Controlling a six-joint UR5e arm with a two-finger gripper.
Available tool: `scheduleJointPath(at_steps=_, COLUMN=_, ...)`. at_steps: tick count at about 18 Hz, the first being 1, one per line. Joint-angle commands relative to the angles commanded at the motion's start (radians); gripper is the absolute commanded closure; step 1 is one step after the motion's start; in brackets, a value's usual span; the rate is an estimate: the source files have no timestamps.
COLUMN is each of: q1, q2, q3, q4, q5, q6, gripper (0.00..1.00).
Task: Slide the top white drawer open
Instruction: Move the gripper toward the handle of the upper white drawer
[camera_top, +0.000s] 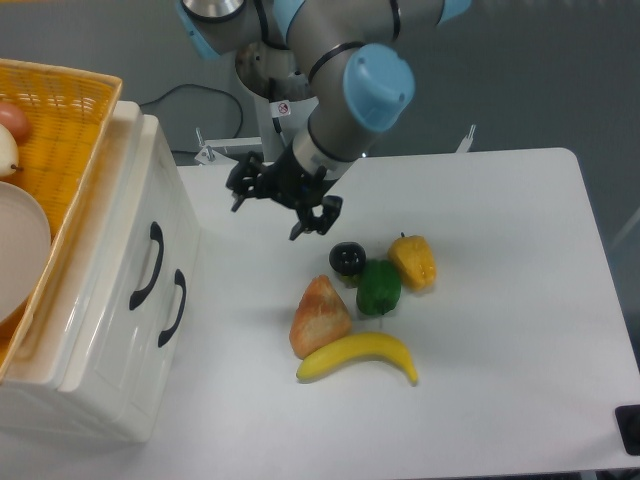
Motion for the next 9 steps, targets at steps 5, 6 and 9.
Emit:
scheduleJointPath(at_steps=5, q1=-0.017, q2=-0.041, q3=0.057, q4=0.003, q5=-0.029, q6=-0.095, gripper=0.00)
scheduleJointPath(at_steps=6, q1=-0.026, q2=-0.044, q3=0.063, q4=0.003, q5=-0.029, q6=-0.109, gripper=0.00)
scheduleJointPath(at_steps=9, q1=-0.057, q2=-0.061, q3=0.069, q4=0.060, q5=-0.031, q6=-0.182, gripper=0.00)
